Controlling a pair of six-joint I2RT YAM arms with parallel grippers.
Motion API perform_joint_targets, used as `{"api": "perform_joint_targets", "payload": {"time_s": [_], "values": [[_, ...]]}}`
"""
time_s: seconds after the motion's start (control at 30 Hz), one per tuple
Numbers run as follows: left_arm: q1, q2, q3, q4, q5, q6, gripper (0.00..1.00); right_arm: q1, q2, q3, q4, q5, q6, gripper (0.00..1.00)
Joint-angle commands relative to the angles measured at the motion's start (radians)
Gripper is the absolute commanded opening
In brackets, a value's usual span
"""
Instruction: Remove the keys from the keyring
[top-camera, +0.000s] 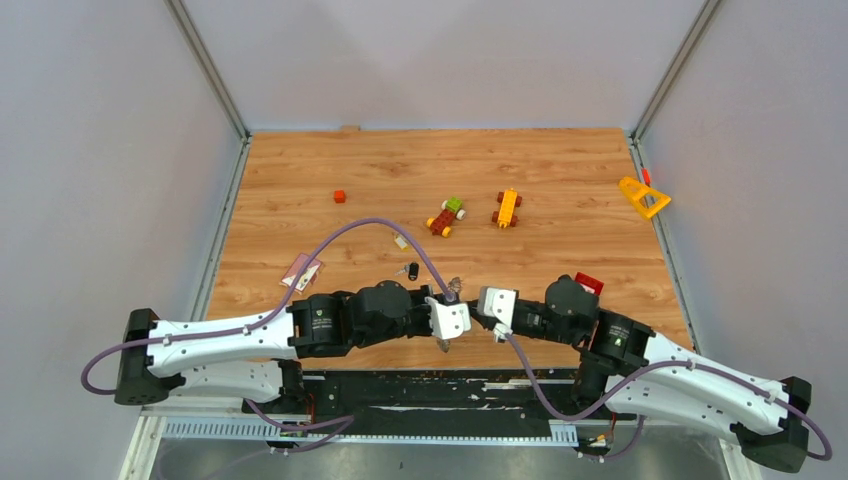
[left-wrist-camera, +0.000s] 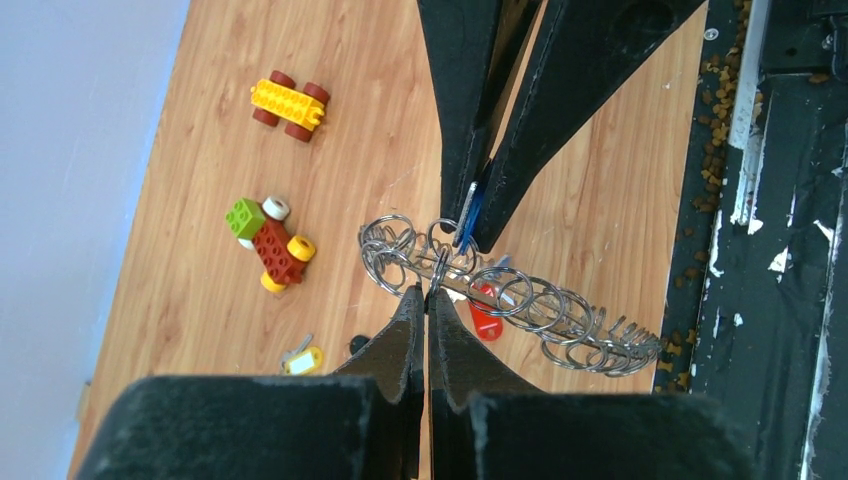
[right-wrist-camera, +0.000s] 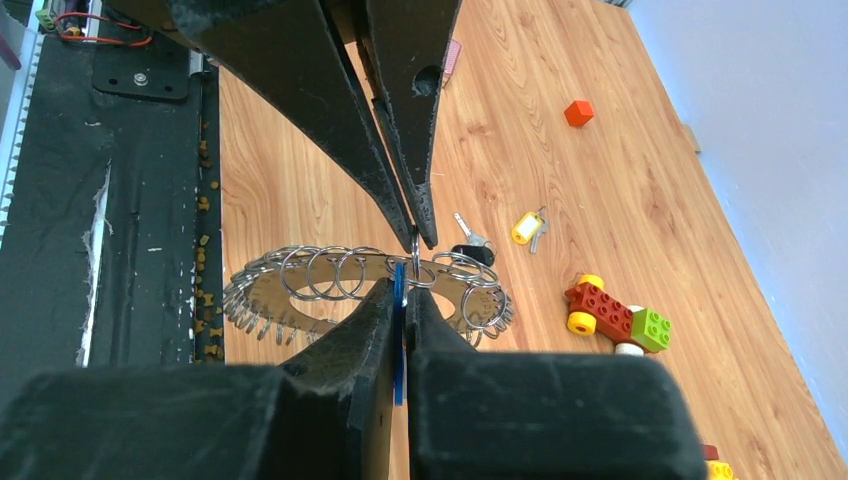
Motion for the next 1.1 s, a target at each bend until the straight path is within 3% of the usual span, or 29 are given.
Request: {"api": "perform_joint_targets", "payload": {"time_s": [0.0,0.63,1.07], "values": [[0.021,0.021,0.013,-0.122,-0.132,0.035,0.00,0.007,-0.016,0.031,0.128,-0.077,0.033,0.00],[0.021,0.053,0.002,-0.058,-0.071,0.012,0.00,0.007,0.087,0.049,0.256,-0.137,0.044,0.00],[0.021,-0.054,-0.111,0.143,0.093,-0.033,0.00,0.007,0.104,-0.029,0.421,-0.184,0.019,0.00]]}}
